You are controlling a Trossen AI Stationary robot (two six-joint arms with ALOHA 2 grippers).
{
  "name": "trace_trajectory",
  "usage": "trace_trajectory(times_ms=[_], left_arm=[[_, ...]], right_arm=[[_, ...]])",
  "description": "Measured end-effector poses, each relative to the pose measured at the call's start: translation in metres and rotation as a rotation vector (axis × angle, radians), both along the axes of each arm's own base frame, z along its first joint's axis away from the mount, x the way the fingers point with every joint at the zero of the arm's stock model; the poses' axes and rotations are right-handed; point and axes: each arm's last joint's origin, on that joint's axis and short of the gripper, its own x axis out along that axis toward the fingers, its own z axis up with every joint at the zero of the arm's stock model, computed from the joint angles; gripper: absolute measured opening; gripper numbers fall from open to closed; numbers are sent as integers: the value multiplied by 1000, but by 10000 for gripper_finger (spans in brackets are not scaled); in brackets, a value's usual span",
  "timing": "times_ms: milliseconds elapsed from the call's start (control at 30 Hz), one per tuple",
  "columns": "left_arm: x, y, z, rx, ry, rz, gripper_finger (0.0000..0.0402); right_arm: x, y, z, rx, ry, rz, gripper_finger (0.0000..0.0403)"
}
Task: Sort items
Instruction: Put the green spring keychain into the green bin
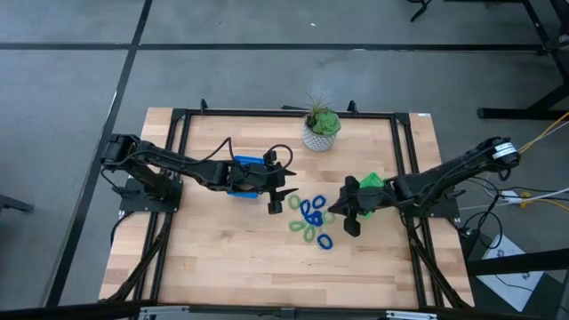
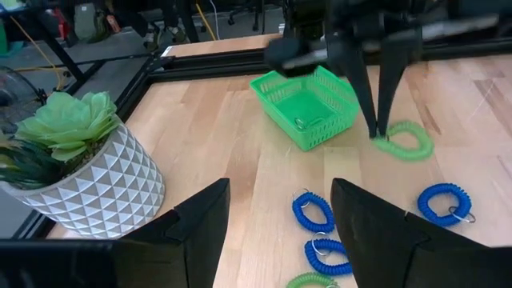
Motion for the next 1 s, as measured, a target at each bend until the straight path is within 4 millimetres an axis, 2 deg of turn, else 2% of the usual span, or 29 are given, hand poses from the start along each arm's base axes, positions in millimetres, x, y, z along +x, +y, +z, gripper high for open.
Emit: trace_trajectory(times_ms=[267,533,833,1000], left_arm=[[0,0,0,2,1,-1,214],[0,0,0,2,1,-1,214],[0,1,0,17,-1,30,214],[0,1,0,21,-1,39,214]], right_arm=[[-14,-8,28,-37,-168,-99,4],[-24,-13,48,-51,-305,-160,5],[-28,-16,49,-71,-294,-210,5],[-30,-19,44,-81,-258,-316,5]])
